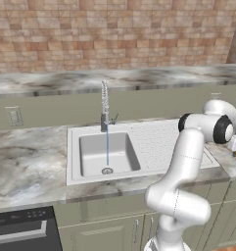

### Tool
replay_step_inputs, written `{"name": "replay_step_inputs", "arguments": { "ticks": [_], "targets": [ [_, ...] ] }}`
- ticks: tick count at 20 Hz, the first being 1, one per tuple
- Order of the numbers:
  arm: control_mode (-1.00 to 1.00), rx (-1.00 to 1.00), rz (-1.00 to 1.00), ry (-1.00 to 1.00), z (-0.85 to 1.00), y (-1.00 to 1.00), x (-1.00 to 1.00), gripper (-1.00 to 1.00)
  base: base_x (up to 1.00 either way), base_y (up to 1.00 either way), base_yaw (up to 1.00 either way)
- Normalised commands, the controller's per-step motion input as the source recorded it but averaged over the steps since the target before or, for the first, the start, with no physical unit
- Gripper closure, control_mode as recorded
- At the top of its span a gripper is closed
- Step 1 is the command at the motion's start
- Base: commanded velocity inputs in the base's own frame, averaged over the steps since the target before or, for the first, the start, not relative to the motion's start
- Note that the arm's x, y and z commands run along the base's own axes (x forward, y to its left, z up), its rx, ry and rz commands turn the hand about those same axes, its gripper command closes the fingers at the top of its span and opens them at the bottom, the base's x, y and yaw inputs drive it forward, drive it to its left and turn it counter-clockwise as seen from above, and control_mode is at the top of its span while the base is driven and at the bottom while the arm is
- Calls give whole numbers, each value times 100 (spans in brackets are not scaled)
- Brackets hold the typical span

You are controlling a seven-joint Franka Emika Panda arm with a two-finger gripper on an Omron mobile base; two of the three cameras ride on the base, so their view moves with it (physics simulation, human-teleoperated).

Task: Turn on the sink faucet. Then move the corn from the counter to the sink. Turn off the sink. Move the vegetable from the sink to the pot next to the stove. Finally move the pot to the rear left burner.

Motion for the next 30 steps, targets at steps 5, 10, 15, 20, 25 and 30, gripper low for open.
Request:
{"name": "replay_step_inputs", "arguments": {
  "ticks": [5, 10, 15, 20, 25, 30],
  "targets": [
    [-100, -1, 0, -9, 6, 55, -16, 100, 0, 0, 0],
    [-100, -8, 0, -4, 37, 100, -2, 100, 0, 0, 0],
    [-100, -5, 4, 0, 40, 100, 13, 100, 0, 0, 0],
    [-100, -5, 4, 0, 39, 100, 24, 100, 0, 0, 0],
    [-100, -5, 11, 0, 14, 100, 22, 100, 0, 0, 0],
    [-100, 0, 22, 0, 0, 100, 36, 100, 0, 0, 0]
  ]
}}
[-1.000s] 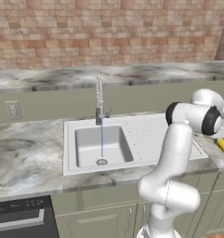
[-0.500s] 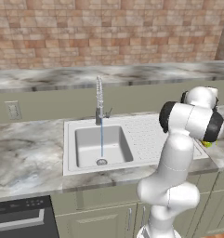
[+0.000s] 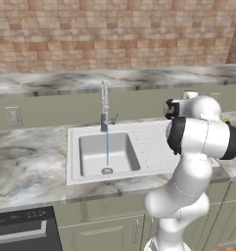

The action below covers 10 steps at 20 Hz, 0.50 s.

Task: Turn on the sink faucet. Then move the corn from the counter to the sink. Turn off the sink. Move the vegetable from the sink to the pot next to the stove. Finally move the pot to the rear left burner.

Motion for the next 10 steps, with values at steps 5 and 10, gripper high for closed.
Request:
{"name": "replay_step_inputs", "arguments": {
  "ticks": [5, 10],
  "targets": [
    [-100, 0, 28, 0, 0, 100, 41, 100, 0, 0, 0],
    [-100, 0, 30, -5, -12, 99, 3, 100, 0, 0, 0]
  ]
}}
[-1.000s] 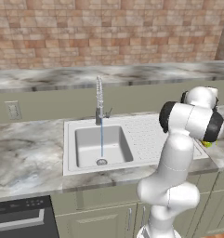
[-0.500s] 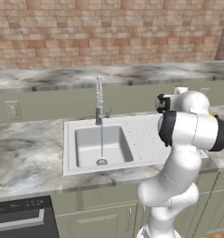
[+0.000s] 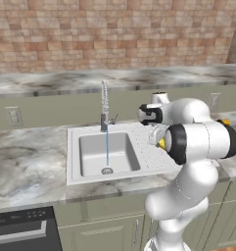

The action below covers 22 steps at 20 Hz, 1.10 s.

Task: Turn on the sink faucet. Then move the corn from the counter to the sink. Turn off the sink. Move the vegetable from the sink to the pot next to the stove. Finally move the pot to the rear left burner.

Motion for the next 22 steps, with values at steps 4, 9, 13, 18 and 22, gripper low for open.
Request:
{"name": "replay_step_inputs", "arguments": {
  "ticks": [4, 9, 13, 18, 22],
  "targets": [
    [-100, 0, 26, -13, -6, 79, -32, 100, 0, 0, 0],
    [-100, 4, 17, -4, -4, 39, -1, 100, 0, 0, 0],
    [-100, 1, 3, -8, -5, 5, 1, 100, 0, 0, 0],
    [-100, 0, 11, -17, -7, 34, 23, 100, 0, 0, 0],
    [-100, 1, 16, -7, -18, 50, 37, 100, 0, 0, 0]
  ]
}}
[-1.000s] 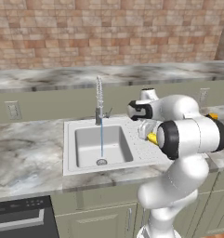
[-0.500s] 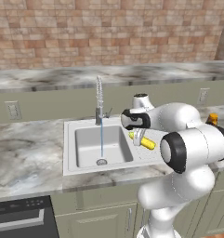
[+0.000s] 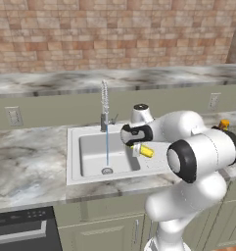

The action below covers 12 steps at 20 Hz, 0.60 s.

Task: Turn on the sink faucet. Then move the corn from the counter to the sink. Turn off the sink. Move the vegetable from the sink to the pot next to the stove. Finally move the pot to the rear left burner.

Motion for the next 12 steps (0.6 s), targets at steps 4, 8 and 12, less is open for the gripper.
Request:
{"name": "replay_step_inputs", "arguments": {
  "ticks": [4, 8, 12],
  "targets": [
    [-100, 3, 14, 0, -17, 35, 30, 100, 0, 0, 0],
    [-100, 1, 13, 0, -11, 18, 34, 100, 0, 0, 0],
    [-100, 1, 13, 1, -19, 29, 42, 100, 0, 0, 0]
  ]
}}
